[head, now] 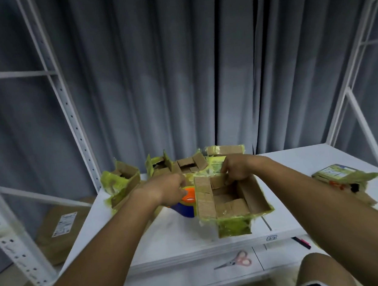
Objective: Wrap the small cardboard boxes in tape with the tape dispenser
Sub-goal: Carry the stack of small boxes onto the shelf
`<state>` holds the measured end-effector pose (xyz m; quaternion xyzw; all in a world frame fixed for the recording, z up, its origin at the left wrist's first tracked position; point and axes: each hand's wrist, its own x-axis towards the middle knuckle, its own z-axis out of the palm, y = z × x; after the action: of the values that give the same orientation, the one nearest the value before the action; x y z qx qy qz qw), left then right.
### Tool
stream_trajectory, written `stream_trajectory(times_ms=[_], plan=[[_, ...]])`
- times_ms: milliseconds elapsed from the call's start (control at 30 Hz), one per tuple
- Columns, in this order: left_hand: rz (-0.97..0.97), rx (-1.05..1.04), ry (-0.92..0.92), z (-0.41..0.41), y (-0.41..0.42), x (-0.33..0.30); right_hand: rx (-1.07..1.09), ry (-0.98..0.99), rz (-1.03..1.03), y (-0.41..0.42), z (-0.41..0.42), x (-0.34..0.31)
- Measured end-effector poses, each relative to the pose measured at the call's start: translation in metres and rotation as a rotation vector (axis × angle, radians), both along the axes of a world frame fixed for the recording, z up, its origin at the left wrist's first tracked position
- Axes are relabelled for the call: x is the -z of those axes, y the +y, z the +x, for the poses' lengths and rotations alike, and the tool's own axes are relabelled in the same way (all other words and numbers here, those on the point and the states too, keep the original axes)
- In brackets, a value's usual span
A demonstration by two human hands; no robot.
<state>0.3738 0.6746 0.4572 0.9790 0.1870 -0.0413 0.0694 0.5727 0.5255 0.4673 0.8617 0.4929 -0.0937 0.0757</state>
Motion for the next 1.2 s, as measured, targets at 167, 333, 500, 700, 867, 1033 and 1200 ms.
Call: stream_trajectory(times_ms=[167, 333, 500, 700, 867, 1033, 1200], plan=[[0.007, 0.006, -0.044, -0.003, 0.002, 0.009, 0.049, 0.03, 0.019, -0.008, 0.006, 0.012], [-0.047, 0.038, -0.076, 0.004, 0.014, 0.039, 0.082, 0.045, -0.024, 0.0, 0.019, 0.036], [-0.091, 0.06, -0.052, 0.03, 0.03, 0.073, 0.108, 0.051, -0.065, 0.023, 0.051, 0.069], [-0.099, 0.056, 0.019, 0.076, 0.053, 0.102, 0.084, 0.039, -0.09, 0.059, 0.091, 0.108], [-0.096, 0.065, 0.008, 0.103, 0.059, 0.112, 0.073, 0.071, -0.084, 0.077, 0.116, 0.128], [-0.062, 0.077, 0.0, 0.121, 0.06, 0.121, 0.096, 0.074, -0.039, 0.074, 0.124, 0.149], [-0.079, 0.107, 0.016, 0.132, 0.048, 0.121, 0.14, 0.097, 0.089, 0.062, 0.121, 0.16]])
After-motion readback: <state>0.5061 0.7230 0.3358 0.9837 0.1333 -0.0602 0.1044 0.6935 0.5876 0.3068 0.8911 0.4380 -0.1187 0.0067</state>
